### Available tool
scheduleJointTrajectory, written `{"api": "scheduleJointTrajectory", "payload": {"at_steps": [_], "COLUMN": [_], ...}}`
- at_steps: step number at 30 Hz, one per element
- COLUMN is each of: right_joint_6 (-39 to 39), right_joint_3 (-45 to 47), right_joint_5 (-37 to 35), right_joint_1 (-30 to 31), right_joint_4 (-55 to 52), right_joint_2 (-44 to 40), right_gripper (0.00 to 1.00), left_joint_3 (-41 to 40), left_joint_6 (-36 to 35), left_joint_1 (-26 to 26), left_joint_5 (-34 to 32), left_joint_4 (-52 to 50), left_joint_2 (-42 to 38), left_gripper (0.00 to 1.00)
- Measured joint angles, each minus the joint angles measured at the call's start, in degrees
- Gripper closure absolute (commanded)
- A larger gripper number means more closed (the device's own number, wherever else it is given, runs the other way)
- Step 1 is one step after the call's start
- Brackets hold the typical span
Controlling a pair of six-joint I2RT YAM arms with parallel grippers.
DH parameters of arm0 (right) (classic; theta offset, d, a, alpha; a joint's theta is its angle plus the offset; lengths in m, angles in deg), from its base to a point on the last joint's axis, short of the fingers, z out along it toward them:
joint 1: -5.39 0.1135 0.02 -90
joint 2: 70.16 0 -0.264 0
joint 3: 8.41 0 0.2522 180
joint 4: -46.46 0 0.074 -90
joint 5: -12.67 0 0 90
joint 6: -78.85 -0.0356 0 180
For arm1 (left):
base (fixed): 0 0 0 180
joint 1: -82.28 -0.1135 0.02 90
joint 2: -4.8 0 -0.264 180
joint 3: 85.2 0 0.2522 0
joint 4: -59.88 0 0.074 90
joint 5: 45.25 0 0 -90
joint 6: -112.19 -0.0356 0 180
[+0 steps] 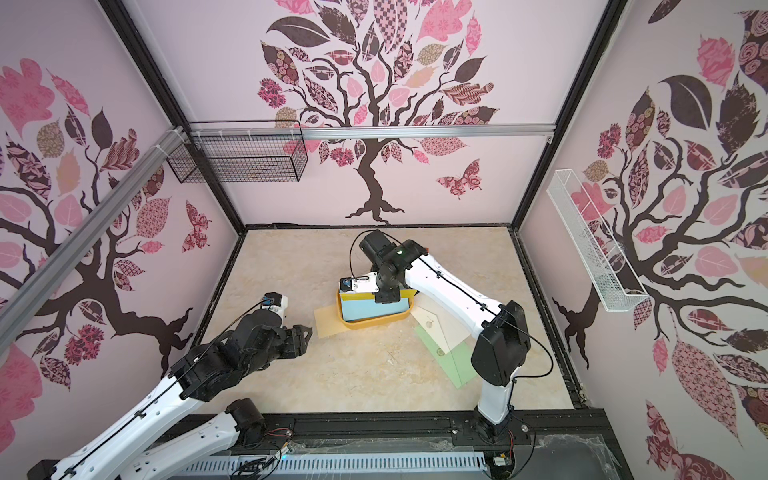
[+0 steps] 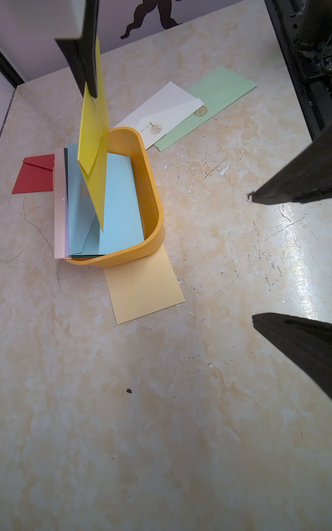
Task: Put the sealed envelopes into the storage box
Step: Place the envelope in the storage box.
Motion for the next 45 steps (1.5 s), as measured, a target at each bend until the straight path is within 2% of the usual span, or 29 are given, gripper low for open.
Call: {"api": "scheduleJointTrajectory", "payload": {"at_steps": [9,31,35,41,45], "right_joint_6": [2.69,2.89,2.86,2.75,1.62], "right_joint_3": [-0.28,-0.87,-1.07,-1.07,-1.07], "right_joint_5": [-0.33,1.44,1.16,0.33,-0.87], "right_joint_1": [0.50,0.72,0.72,0.74,0.72], "right_joint_4": [0.13,1.22,2.14,4.48,6.54], "right_joint_2": [2.27,9.84,9.86,9.97,10.21], "right_gripper": [1.00,1.00,0.93,0.72,0.68], "left_joint_3": [-0.31,-0.33,-0.33,-0.33,-0.33], "left_joint_6": [-0.07,-0.07,-0.09,-0.09,-0.09], "left_joint_1": [0.00,0.00,0.00,0.00,0.00], "left_joint_5": [0.26,0.26,0.26,0.28,0.35], "left_joint_4": [0.04,0.24,0.24,0.24,0.24], "left_joint_2": [-1.88,-2.05,-2.05,-1.88,-1.66], "left_gripper": [0.34,0.33,0.33,0.34,0.33]}}
